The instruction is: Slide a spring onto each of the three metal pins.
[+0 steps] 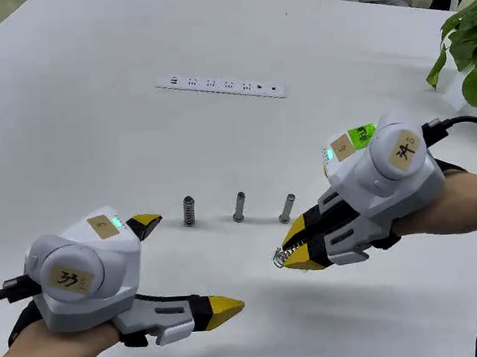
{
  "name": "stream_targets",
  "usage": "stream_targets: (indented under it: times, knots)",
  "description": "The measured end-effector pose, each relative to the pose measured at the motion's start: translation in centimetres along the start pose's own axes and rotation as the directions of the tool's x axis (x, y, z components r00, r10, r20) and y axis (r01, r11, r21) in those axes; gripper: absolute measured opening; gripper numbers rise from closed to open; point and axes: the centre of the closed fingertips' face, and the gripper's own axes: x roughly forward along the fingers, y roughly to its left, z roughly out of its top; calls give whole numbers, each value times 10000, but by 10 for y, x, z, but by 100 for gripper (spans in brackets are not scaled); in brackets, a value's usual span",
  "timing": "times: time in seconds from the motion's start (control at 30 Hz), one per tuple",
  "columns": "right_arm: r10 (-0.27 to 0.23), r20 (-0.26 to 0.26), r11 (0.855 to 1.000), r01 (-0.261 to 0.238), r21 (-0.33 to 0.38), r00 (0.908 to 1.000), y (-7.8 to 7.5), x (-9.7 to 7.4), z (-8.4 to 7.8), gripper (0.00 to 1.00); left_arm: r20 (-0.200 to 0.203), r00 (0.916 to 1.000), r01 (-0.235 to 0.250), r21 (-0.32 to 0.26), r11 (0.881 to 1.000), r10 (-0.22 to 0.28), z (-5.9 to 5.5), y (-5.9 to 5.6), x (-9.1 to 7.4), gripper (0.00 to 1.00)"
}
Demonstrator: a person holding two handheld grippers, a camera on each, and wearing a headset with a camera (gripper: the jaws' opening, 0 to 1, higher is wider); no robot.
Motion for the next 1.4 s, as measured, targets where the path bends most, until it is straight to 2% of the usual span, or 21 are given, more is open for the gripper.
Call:
stream_targets:
  times: [0.27, 0.67, 0.83, 1.1, 1.17, 1.4]
  knots:
    - [-89, -588, 9982, 54, -596, 9982, -20, -1, 5, 12, -100, 9998, -159, 113, 9998, 160, -4, 7, -5, 100]
    - [-134, -1144, 9935, 3, -1138, 9933, -49, -1, 15, 12, -173, 9997, -193, 256, 9995, 197, -6, 12, -5, 100]
    - [-175, -1458, 9886, -47, -1508, 9892, -59, 1, 20, 12, -245, 9994, -227, 469, 9986, 238, -7, 13, -4, 100]
    - [-163, -1906, 9803, -218, -1961, 9815, -74, 8, 25, 12, -96, 9998, -199, 218, 9996, 201, -5, 16, -4, 100]
    - [-185, -2046, 9772, -256, -2106, 9787, -78, 9, 26, 12, -55, 9998, -215, 182, 9996, 216, -5, 20, -3, 100]
    - [-190, -2383, 9690, -408, -2435, 9710, -91, 13, 32, 12, -145, 9997, -174, 124, 9998, 176, -8, 20, -2, 100]
